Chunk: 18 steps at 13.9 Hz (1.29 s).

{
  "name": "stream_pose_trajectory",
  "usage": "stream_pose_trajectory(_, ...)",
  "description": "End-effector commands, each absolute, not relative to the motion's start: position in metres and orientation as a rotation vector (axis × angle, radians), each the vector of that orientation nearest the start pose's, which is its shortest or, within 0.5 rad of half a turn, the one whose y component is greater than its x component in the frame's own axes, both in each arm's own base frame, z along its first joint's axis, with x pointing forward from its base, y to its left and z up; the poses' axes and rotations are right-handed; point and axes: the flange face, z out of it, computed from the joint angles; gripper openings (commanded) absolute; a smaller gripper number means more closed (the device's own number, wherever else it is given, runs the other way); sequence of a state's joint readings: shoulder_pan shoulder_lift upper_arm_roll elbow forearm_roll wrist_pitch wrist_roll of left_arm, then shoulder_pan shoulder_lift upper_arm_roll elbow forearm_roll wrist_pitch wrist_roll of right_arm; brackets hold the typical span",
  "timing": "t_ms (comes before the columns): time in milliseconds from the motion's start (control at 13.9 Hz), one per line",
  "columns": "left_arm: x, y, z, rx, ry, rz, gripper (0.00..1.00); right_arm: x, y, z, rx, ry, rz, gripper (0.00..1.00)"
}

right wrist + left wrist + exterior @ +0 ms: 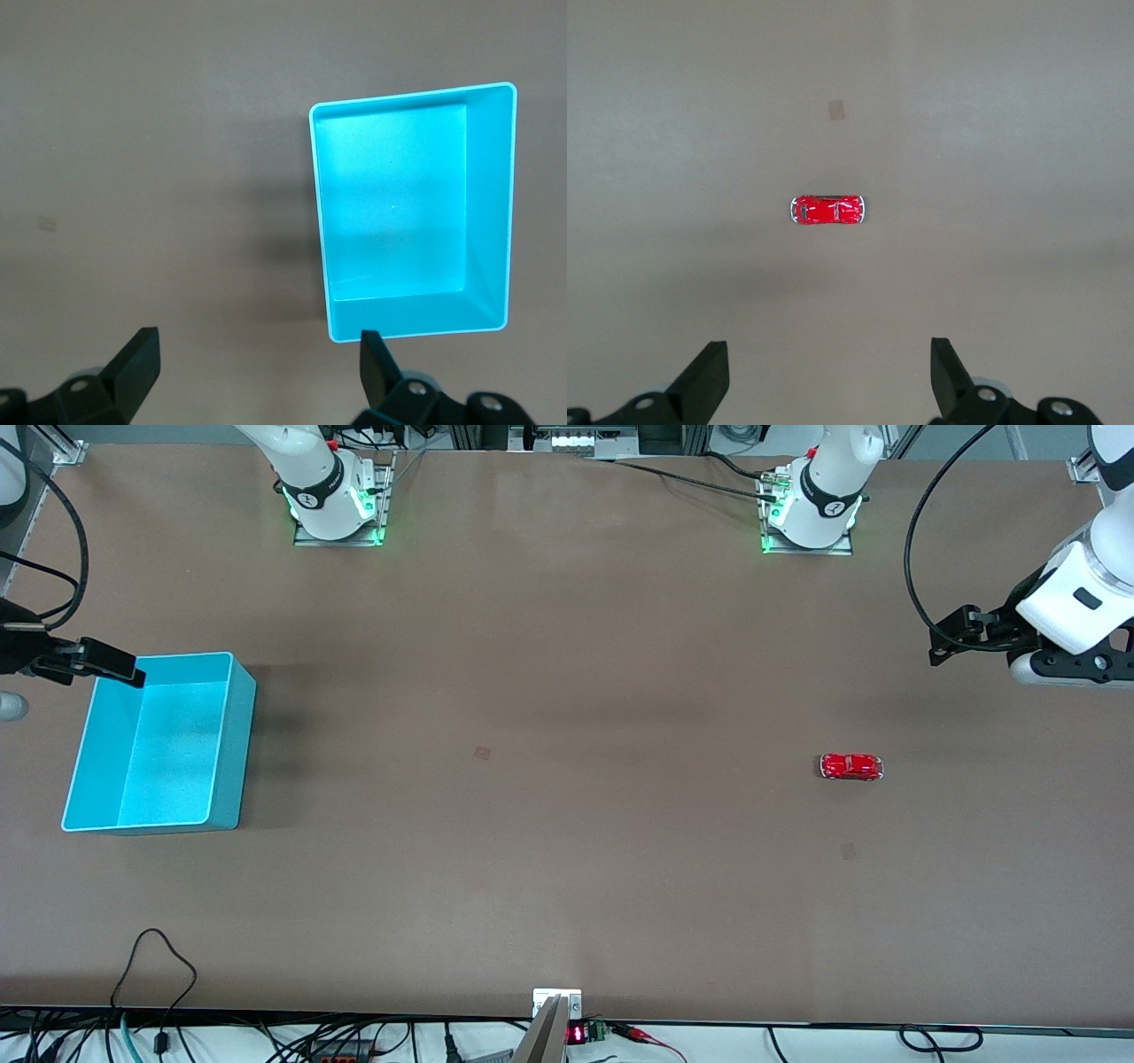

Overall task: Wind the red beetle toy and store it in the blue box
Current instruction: 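Reach the left gripper down onto the red toy car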

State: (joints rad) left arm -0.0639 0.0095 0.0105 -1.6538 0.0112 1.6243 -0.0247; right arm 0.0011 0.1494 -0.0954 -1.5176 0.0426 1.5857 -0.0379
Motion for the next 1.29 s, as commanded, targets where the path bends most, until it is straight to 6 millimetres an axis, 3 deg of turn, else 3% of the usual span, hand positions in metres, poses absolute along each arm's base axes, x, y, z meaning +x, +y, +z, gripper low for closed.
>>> stream_pose_trajectory(0,0.562,-0.033,0.589,-3.152,0.071,0.071,1.0,0.593,-0.049,0.567,-3.082,0.093,0.109,1.0)
stream_pose_trajectory(502,0.559,-0.035,0.583,-3.148,0.079,0.116,1.0,0.596,-0.048,0.57,-3.098,0.085,0.076,1.0)
stream_pose_trajectory(861,0.55,-0.048,0.536,-3.098,0.14,0.504,1.0,0.597,-0.051,0.566,-3.097,0.114,0.088,1.0)
stream_pose_trajectory(1004,0.542,-0.07,0.52,-3.068,0.458,0.58,1.0,0.598,-0.052,0.56,-3.098,0.116,0.114,1.0)
stream_pose_trajectory(1219,0.56,-0.065,0.479,-3.026,0.854,0.572,1.0,0.599,-0.05,0.561,-3.102,0.111,0.103,1.0)
